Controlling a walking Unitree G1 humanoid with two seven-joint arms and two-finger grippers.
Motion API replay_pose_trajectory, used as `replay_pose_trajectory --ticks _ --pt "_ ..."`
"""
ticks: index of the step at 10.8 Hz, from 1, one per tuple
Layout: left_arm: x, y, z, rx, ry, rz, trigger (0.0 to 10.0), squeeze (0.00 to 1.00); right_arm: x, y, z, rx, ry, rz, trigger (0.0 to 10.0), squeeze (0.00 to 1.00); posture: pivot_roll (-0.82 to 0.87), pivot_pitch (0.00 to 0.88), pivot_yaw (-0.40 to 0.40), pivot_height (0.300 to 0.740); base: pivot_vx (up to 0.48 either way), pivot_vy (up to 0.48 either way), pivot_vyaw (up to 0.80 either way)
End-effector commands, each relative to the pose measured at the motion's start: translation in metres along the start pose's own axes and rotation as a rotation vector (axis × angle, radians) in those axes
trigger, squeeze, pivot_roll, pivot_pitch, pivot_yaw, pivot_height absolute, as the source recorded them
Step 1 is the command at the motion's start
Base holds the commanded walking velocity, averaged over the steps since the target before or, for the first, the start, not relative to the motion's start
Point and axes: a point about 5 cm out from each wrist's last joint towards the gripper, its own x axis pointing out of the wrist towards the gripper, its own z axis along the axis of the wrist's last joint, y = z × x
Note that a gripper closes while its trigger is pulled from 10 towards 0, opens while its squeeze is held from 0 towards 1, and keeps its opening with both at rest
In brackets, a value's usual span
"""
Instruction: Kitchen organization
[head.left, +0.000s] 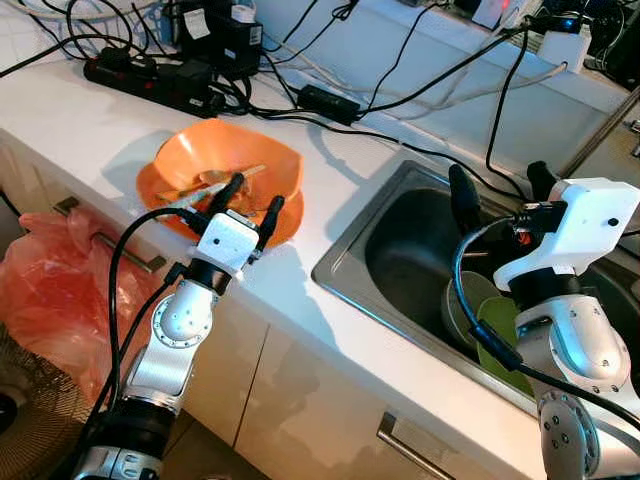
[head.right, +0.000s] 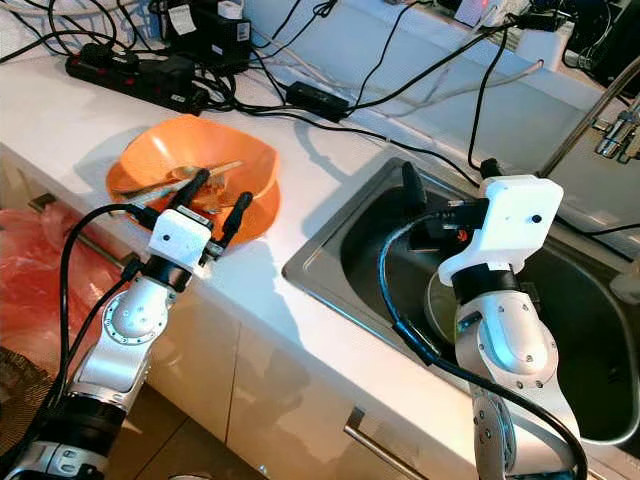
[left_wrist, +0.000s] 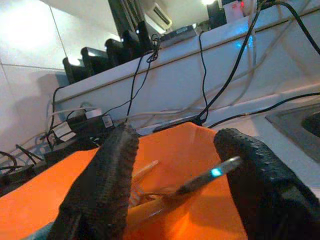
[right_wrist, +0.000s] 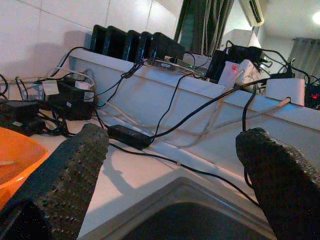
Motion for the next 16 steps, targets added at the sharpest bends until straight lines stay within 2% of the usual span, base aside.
replay_pose_trajectory --ticks 1,10,11,13,16 --pt "0.001 -0.007 -0.004 -0.015 0.022 -0.024 0.0 0.0 -0.001 -0.009 0.0 -0.018 0.002 -0.036 10.0 0.0 0.25 0.004 -0.232 0.74 0.0 0.0 0.0" --pt "0.005 -0.008 -0.004 -0.027 0.006 -0.037 0.0 0.0 -0.001 -0.008 -0.001 -0.007 0.0 -0.043 10.0 0.0 0.25 0.0 -0.224 0.74 0.0 0.0 0.0" --pt "0.009 -0.007 0.0 -0.03 -0.009 -0.033 0.0 0.0 -0.001 -0.006 -0.003 0.079 0.02 -0.033 10.0 0.0 0.25 0.0 -0.224 0.74 0.0 0.0 0.0" --pt "0.017 -0.007 0.009 -0.043 -0.04 -0.027 0.0 0.0 -0.005 0.001 -0.012 0.183 0.102 0.05 10.0 0.0 0.24 0.0 -0.225 0.74 0.0 0.0 0.0" --pt "0.022 -0.007 0.016 -0.058 -0.061 -0.024 0.0 0.0 -0.022 0.015 -0.034 0.229 0.299 0.195 10.0 0.0 0.24 0.0 -0.22 0.74 0.0 0.0 0.0"
